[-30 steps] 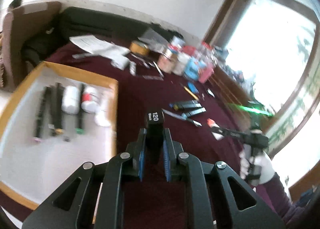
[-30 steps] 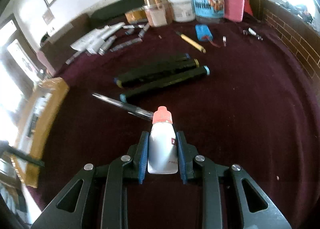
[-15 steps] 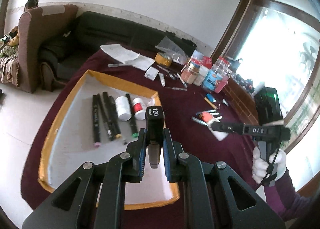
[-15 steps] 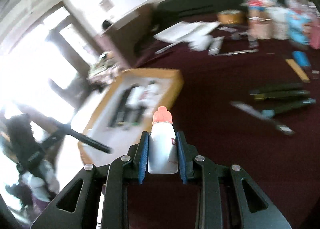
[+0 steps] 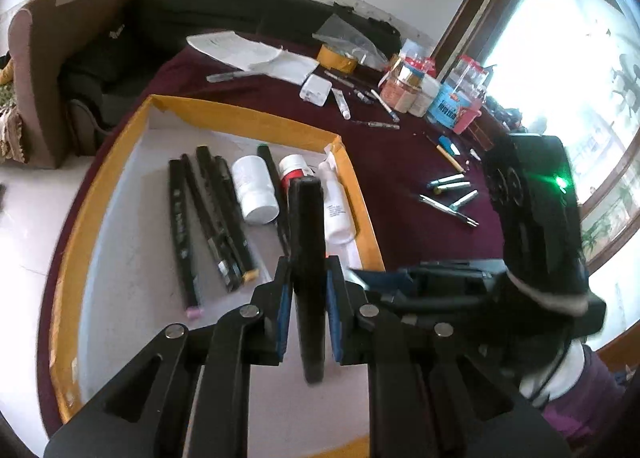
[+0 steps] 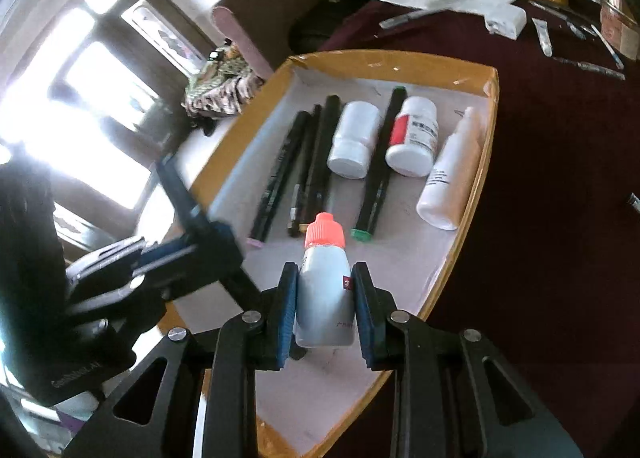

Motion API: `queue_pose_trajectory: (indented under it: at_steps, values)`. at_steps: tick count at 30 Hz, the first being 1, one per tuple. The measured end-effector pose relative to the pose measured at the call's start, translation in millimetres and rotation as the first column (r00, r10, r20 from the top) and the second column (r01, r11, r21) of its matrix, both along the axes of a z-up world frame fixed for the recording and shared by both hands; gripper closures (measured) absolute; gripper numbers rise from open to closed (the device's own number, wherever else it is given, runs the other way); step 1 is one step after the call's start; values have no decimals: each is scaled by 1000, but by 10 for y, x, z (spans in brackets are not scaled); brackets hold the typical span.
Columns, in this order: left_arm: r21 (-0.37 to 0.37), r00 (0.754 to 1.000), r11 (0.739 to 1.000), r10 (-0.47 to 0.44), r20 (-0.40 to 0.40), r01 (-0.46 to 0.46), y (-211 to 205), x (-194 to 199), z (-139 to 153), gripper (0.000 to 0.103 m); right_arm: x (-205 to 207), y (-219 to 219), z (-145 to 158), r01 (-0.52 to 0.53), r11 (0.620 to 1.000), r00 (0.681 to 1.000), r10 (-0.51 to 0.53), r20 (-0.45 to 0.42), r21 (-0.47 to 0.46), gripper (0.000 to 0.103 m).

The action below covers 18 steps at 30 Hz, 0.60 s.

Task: Organize rigid objects
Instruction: 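Carry the marker and white bottle over the tray and open both tools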

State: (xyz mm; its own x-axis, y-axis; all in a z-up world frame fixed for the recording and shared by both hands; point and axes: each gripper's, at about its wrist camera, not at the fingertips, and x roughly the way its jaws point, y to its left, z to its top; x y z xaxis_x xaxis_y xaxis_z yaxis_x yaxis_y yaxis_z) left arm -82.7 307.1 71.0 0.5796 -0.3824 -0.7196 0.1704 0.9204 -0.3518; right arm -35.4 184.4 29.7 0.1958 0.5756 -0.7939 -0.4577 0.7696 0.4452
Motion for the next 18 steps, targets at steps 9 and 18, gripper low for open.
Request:
queue_pose_trajectory:
  at_steps: [9,18]
  values:
    - [65,992,996,70,-101,-64,-11,156,-348,91,52,-45,-80,57,996,998,-55,35,-69,79]
    - [-17,972,972,233,-22,-234,229,-112,-120,47,-87,74,-32,53,988,989,-32,144,-144,78]
